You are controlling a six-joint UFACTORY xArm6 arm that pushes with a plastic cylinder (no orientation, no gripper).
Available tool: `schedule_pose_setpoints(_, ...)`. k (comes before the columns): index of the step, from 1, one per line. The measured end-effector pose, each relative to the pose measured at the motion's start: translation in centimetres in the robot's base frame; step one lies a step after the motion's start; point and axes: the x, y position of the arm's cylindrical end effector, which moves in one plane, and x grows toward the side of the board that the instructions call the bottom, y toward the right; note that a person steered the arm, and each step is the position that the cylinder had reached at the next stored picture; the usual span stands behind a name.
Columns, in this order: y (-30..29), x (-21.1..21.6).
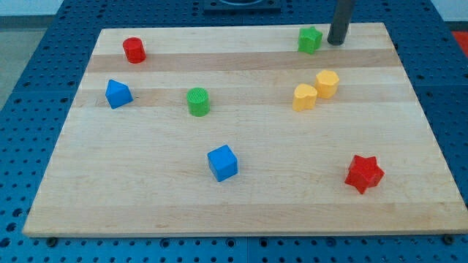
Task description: Move green star towards red circle
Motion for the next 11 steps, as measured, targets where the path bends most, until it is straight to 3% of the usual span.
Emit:
schedule_pose_setpoints(2, -14.4, -0.2)
schedule_pose_setpoints(3, -10.7, 0.1)
schedule_pose_setpoints(4, -7.0, 3.5)
schedule_pose_setpoints(6, -15.5, 3.0)
schedule_pose_setpoints(8, -14.3, 3.7)
schedule_pose_setpoints(11, -17.1, 3.7)
